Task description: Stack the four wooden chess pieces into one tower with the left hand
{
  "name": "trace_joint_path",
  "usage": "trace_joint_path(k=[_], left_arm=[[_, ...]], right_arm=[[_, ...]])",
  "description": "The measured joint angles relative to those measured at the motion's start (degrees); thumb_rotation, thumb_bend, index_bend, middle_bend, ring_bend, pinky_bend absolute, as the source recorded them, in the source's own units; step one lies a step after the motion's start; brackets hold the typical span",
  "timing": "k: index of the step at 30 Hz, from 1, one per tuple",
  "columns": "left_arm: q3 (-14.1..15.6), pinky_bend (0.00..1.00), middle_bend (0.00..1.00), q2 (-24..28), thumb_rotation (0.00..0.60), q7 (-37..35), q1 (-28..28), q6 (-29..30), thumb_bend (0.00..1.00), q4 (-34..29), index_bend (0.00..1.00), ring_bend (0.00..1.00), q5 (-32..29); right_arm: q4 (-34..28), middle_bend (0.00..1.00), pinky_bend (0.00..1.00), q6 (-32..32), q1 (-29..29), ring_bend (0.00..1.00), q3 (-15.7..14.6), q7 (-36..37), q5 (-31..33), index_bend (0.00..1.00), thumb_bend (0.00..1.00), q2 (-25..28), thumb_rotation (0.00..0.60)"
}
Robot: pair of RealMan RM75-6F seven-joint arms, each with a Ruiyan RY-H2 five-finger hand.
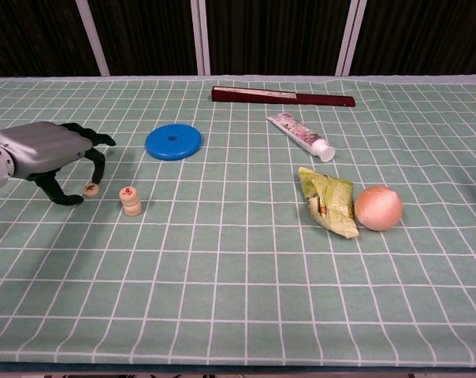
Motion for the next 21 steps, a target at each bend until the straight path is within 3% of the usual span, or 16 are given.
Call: trace_joint_path(k=[21], left_arm=[[-0.93, 0.0, 0.04, -0.54, 0.6, 3.18, 0.11, 0.07, 0.3, 0.0, 0.48, 0.0, -0.76]], right_arm=[[0.01, 0.01, 0.0, -0.08, 0.03, 0.0, 0.0, 0.0, 0.04, 0.08, 0.23, 0.01, 0.6]])
